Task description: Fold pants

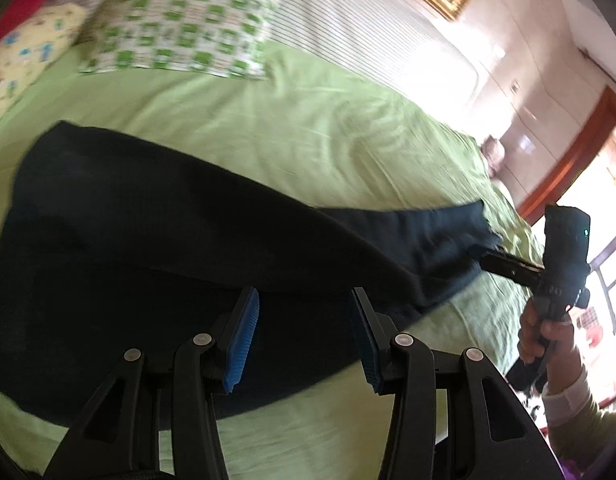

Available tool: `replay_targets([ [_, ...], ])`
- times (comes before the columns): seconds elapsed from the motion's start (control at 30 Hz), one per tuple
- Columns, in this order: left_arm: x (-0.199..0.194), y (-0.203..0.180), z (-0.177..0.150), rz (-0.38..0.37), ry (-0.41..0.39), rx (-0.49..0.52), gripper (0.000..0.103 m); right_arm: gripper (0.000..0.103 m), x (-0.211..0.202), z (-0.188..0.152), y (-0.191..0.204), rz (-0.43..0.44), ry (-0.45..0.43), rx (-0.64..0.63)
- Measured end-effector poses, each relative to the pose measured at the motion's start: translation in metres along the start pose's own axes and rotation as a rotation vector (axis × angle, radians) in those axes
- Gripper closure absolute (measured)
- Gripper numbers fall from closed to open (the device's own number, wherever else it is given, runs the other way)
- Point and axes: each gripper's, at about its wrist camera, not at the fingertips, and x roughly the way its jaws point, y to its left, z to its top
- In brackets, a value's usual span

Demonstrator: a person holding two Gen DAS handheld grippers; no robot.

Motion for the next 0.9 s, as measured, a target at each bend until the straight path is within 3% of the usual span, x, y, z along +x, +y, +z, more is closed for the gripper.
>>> replay_targets([
  [0.23, -0.029, 0.04, 0.008, 0.087, -0.046, -0.034, 0.054, 0.049, 0.026, 0.012, 0.025, 0.045, 0.031, -0.038],
  [0.7, -0.059, 0.082, 0.026, 0.15, -0.104, -0.073, 0.05, 0.049, 0.072, 0.033, 0.067, 0.102, 0.087, -0.104],
  [0.9, -0.066, 0.096, 0.037, 0.18, -0.112, -0.067, 0.042, 0.049, 0.088, 0.041, 0.078, 0.121, 0.108, -0.123],
])
